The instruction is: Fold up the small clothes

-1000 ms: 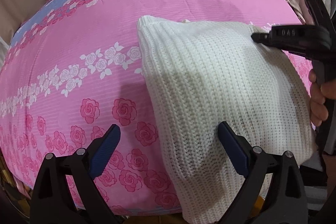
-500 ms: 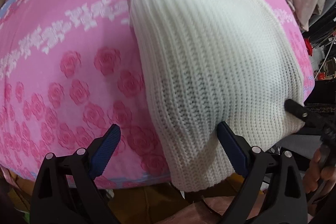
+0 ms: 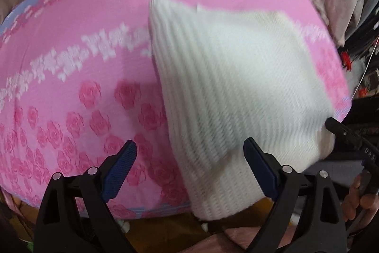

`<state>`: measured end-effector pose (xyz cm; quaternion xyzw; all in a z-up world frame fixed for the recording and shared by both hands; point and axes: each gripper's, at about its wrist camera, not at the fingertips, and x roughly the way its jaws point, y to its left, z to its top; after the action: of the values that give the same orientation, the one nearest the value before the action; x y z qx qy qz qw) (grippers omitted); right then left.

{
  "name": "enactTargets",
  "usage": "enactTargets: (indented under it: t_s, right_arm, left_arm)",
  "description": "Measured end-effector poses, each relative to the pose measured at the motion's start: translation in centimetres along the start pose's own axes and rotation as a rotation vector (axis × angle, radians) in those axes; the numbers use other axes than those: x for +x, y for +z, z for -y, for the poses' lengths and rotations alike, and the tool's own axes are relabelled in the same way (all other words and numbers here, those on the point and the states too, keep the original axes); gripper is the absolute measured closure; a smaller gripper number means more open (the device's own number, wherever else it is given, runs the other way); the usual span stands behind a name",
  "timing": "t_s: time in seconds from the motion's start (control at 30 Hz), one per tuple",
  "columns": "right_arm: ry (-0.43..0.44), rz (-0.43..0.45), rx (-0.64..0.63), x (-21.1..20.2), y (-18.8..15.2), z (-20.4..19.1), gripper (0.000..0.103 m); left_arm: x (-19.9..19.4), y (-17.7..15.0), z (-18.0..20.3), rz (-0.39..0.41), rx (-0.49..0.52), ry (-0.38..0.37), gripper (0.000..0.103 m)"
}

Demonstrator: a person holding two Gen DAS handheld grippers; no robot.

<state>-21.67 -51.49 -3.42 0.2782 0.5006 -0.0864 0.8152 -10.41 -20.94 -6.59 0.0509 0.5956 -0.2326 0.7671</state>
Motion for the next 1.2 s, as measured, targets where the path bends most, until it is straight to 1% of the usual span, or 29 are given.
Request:
enactTargets:
  t_s: [0.03, 0.07, 0.1, 0.13, 0.17, 0.2, 0.23, 0.27, 0.3, 0.33, 0.4, 0.47, 0.5, 0.53, 0.6, 0.63, 0.67, 0.73, 0.77, 0.8, 0.83, 0.87, 0.9, 0.93, 0.97, 1.03, 1.1, 1.13, 1.2]
  right_arm:
    - [-0.015, 0.053, -0.050, -1.2, 1.0, -1.2, 0.064]
    - [-0.004, 0.076, -0.086, -1.7, 2.0, -2.2, 0.066]
    - [0.015, 0.085, -0.111, -1.8, 2.9, -3.0, 0.075]
    - [0.030, 0.094, -0.137, -1.4, 3.9, -3.9, 0.078]
    - [0.032, 0.095, -0.157, -0.7, 5.0, -4.7, 0.078]
    - [0.024, 0.084, -0.183, 0.6, 5.7, -5.4, 0.078]
    - [0.001, 0.057, -0.205, 2.5, 6.0, -5.9, 0.078]
    - [-0.035, 0.010, -0.223, 4.8, 6.1, -5.9, 0.078]
    - [-0.091, -0.071, -0.236, 7.9, 6.2, -5.6, 0.078]
    - [-0.137, -0.090, -0.238, 9.2, 6.0, -5.3, 0.078]
    - [-0.128, -0.066, -0.238, 7.5, 6.5, -6.1, 0.077]
    - [-0.099, -0.006, -0.239, 4.8, 6.6, -6.6, 0.077]
    - [-0.102, -0.003, -0.237, 4.5, 6.5, -6.6, 0.077]
    - [-0.116, -0.022, -0.237, 4.9, 6.4, -6.3, 0.077]
    - [-0.167, -0.107, -0.238, 7.8, 5.8, -5.2, 0.076]
    - [-0.180, -0.101, -0.231, 8.3, 5.6, -4.9, 0.076]
    - [-0.167, -0.088, -0.216, 7.6, 5.7, -5.0, 0.075]
    - [-0.133, -0.060, -0.193, 5.8, 6.2, -5.5, 0.072]
    - [-0.117, -0.043, -0.178, 4.8, 6.3, -5.5, 0.068]
    - [-0.109, -0.033, -0.165, 4.0, 6.3, -5.3, 0.062]
    - [-0.108, -0.022, -0.150, 3.4, 6.2, -4.9, 0.057]
    - [-0.113, -0.017, -0.137, 3.0, 6.0, -4.5, 0.050]
    - [-0.117, -0.019, -0.127, 2.9, 5.8, -4.0, 0.047]
    - [-0.118, -0.028, -0.107, 2.9, 5.5, -3.2, 0.046]
    - [-0.111, -0.042, -0.081, 3.0, 5.2, -2.4, 0.045]
    - [-0.077, -0.076, -0.023, 4.1, 4.8, -0.9, 0.043]
    - [-0.010, -0.111, 0.034, 5.2, 4.2, 0.4, 0.039]
    - [0.013, -0.125, 0.053, 5.7, 4.0, 0.8, 0.038]
    - [0.069, -0.152, 0.075, 7.1, 3.6, 1.2, 0.031]
  left_arm:
    - [-0.6, 0.6, 0.0, 0.023, -0.015, -0.012, 0.013]
    - [-1.0, 1.7, 0.1, 0.052, -0.033, -0.017, 0.012]
    - [-0.9, 2.4, 0.1, 0.063, -0.034, -0.009, 0.012]
    - [-0.4, 3.4, 0.3, 0.065, -0.028, 0.022, 0.012]
    - [0.5, 4.3, 0.6, 0.057, -0.016, 0.058, 0.012]
    - [1.3, 4.5, 0.9, 0.047, -0.006, 0.084, 0.013]
    - [2.5, 5.0, 1.0, 0.028, 0.002, 0.119, 0.013]
    - [3.7, 5.3, 1.1, 0.003, 0.009, 0.143, 0.013]
    - [4.5, 5.2, 0.8, -0.013, 0.008, 0.147, 0.011]
    - [4.6, 4.7, 0.6, -0.018, -0.001, 0.136, 0.011]
    - [4.4, 4.7, 0.3, -0.019, -0.023, 0.121, 0.011]
    - [4.2, 4.7, 0.6, -0.018, -0.021, 0.112, 0.011]
    - [4.3, 4.7, 0.6, -0.018, -0.025, 0.110, 0.011]
    - [4.5, 4.6, 0.6, -0.020, -0.032, 0.106, 0.011]
    - [4.6, 4.5, 0.6, -0.029, -0.040, 0.092, 0.011]
    - [4.5, 4.4, 1.0, -0.032, -0.040, 0.092, 0.011]
    - [4.3, 4.4, 1.1, -0.029, -0.034, 0.099, 0.012]
    - [3.7, 4.3, 1.3, -0.019, -0.025, 0.099, 0.012]
    - [3.5, 4.2, 1.4, -0.021, -0.026, 0.091, 0.012]
    - [3.3, 4.0, 1.4, -0.023, -0.032, 0.084, 0.012]
    - [3.2, 3.9, 1.4, -0.026, -0.039, 0.075, 0.012]
    - [2.9, 3.6, 1.5, -0.032, -0.046, 0.051, 0.012]
    - [2.7, 3.4, 1.5, -0.036, -0.053, 0.028, 0.012]
    - [2.5, 3.1, 1.5, -0.039, -0.067, -0.006, 0.012]
    - [2.4, 2.7, 1.3, -0.041, -0.091, -0.059, 0.011]
    - [2.8, 2.0, 0.9, -0.051, -0.138, -0.117, 0.009]
    - [4.1, 1.4, 0.1, -0.075, -0.192, -0.121, 0.009]
    - [4.9, 1.1, -0.4, -0.087, -0.223, -0.136, 0.009]
    - [6.1, 0.6, -1.4, -0.103, -0.290, -0.182, 0.006]
